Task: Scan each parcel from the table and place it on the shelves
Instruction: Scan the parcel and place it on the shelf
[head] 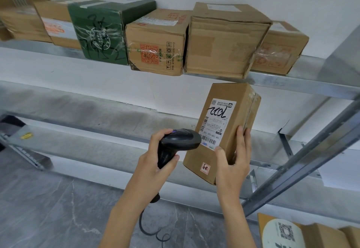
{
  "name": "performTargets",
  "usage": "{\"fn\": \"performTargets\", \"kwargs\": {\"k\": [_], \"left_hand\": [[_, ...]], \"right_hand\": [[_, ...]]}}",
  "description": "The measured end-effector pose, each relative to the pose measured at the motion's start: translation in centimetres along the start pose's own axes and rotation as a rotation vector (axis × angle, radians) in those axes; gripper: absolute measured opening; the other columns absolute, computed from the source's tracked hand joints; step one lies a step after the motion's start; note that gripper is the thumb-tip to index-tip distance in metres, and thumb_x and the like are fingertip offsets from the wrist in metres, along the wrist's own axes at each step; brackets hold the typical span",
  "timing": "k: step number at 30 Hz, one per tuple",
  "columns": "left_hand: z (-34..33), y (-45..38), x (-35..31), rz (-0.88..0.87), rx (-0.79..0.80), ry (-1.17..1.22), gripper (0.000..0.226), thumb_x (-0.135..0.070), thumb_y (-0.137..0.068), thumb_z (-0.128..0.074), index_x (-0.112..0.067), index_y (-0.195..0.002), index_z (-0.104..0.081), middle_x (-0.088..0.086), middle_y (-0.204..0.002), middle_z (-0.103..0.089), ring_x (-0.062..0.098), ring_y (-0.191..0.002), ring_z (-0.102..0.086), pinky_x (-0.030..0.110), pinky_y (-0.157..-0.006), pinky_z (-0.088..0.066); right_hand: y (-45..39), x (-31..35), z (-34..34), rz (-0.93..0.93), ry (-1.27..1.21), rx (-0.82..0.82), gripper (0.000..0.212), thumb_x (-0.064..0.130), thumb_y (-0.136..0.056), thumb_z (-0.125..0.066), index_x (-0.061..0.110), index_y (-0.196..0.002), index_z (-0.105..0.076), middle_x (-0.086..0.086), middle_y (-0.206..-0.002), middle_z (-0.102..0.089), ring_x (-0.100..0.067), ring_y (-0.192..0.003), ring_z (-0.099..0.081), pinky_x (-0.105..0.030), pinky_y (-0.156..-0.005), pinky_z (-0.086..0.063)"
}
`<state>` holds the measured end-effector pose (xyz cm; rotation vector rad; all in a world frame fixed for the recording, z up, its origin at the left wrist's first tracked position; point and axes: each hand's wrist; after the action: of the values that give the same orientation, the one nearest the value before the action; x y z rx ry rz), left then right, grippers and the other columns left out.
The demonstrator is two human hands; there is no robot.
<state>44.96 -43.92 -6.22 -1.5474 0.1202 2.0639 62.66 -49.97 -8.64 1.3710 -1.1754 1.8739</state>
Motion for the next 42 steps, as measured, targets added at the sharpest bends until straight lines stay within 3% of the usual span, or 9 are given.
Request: {"fn": "performTargets", "kwargs": {"k": [11, 16, 20, 23, 25, 29, 34, 38, 42], "left_hand": [[-0.3, 0.0, 0.4, -0.010, -0.017, 0.028, 0.068, -0.016, -0.095, -0.070, -0.066, -0.127, -0.036, -0.038, -0.112, -0.058, 0.000, -0.089, -0.066, 0.013, -0.073, -0.053], [-1.7, -0.8, 0.9, 0.011, -0.076, 0.166, 0.066, -0.012, -0.093, -0.071, -0.062, -0.126, -0.042, -0.024, -0.106, -0.066, 0.015, -0.077, -0.072, 0.016, -0.073, -0.053], [-4.9, -2.3, -0.3, 0.073, -0.096, 0.398, 0.060, -0.017, -0.091, -0.075, -0.057, -0.124, -0.046, -0.012, -0.113, -0.070, 0.026, -0.088, -0.076, 0.041, -0.095, -0.052], [-7.2, -3.1, -2.2, 0.079, -0.044, 0.540, 0.062, -0.032, -0.084, -0.083, -0.050, -0.129, -0.045, 0.003, -0.130, -0.065, 0.032, -0.108, -0.072, 0.050, -0.106, -0.049], [-8.6, -3.5, -2.9, 0.076, 0.032, 0.639, 0.056, -0.025, -0.085, -0.077, -0.048, -0.126, -0.047, 0.003, -0.130, -0.066, 0.032, -0.104, -0.074, 0.043, -0.099, -0.055], [-10.3, -3.3, -5.3, -0.016, 0.165, 0.672, 0.053, -0.021, -0.085, -0.071, -0.056, -0.119, -0.050, -0.023, -0.120, -0.068, 0.008, -0.097, -0.075, 0.011, -0.081, -0.054], [-11.6, -2.9, -7.1, -0.067, 0.222, 0.666, 0.062, -0.024, -0.084, -0.078, -0.051, -0.129, -0.046, -0.013, -0.127, -0.065, 0.030, -0.112, -0.071, 0.035, -0.100, -0.053], [-12.0, -3.6, -9.5, -0.167, 0.225, 0.632, 0.059, -0.027, -0.083, -0.078, -0.059, -0.122, -0.048, -0.024, -0.119, -0.065, 0.005, -0.113, -0.065, 0.011, -0.088, -0.050], [-12.2, -5.1, -11.6, -0.227, 0.197, 0.662, 0.059, -0.022, -0.085, -0.076, -0.059, -0.120, -0.047, -0.026, -0.119, -0.063, 0.003, -0.114, -0.063, 0.014, -0.091, -0.050]], "right_hand": [[0.4, 0.0, 1.0, -0.095, -0.054, 0.008, 0.073, 0.034, -0.081, -0.061, 0.053, -0.147, -0.036, 0.027, -0.159, -0.026, 0.000, -0.142, -0.031, -0.047, -0.117, -0.038], [0.0, -0.4, 3.5, -0.194, -0.149, -0.075, 0.069, 0.024, -0.084, -0.066, 0.053, -0.143, -0.044, 0.028, -0.156, -0.033, 0.001, -0.138, -0.041, -0.051, -0.111, -0.045], [-0.7, -0.4, 6.5, -0.305, -0.246, -0.170, 0.065, 0.021, -0.085, -0.068, 0.058, -0.136, -0.050, 0.011, -0.148, -0.052, -0.024, -0.126, -0.059, -0.054, -0.099, -0.053], [-1.0, -0.1, 9.0, -0.361, -0.316, -0.212, 0.060, 0.012, -0.093, -0.062, 0.064, -0.122, -0.059, 0.013, -0.130, -0.067, -0.021, -0.100, -0.073, -0.036, -0.071, -0.063], [-1.2, 0.4, 10.6, -0.389, -0.377, -0.223, 0.056, 0.011, -0.093, -0.060, 0.063, -0.113, -0.064, 0.012, -0.121, -0.071, -0.020, -0.093, -0.075, -0.033, -0.064, -0.062], [-2.0, 1.5, 13.3, -0.373, -0.446, -0.210, 0.053, 0.020, -0.082, -0.062, 0.049, -0.126, -0.063, 0.001, -0.126, -0.070, -0.032, -0.107, -0.070, -0.053, -0.086, -0.057], [-3.8, 2.9, 16.0, -0.298, -0.530, -0.233, 0.054, 0.017, -0.087, -0.058, 0.036, -0.138, -0.056, -0.003, -0.126, -0.071, -0.025, -0.099, -0.073, -0.031, -0.062, -0.062], [-6.0, 4.8, 17.2, -0.277, -0.544, -0.214, 0.044, 0.020, -0.091, -0.060, 0.031, -0.133, -0.054, -0.005, -0.124, -0.071, -0.018, -0.086, -0.075, -0.028, -0.056, -0.059], [-8.7, 7.1, 17.9, -0.254, -0.550, -0.106, 0.057, 0.032, -0.074, -0.068, 0.031, -0.129, -0.055, -0.001, -0.119, -0.074, -0.014, -0.086, -0.075, -0.026, -0.056, -0.058]]}}
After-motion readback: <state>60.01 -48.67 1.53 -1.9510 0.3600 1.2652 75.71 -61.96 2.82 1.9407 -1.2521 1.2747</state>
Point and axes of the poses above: each hand's wrist, its own y-axis away from the middle knuckle, its own z-axis out of the back of the hand, x = y × z
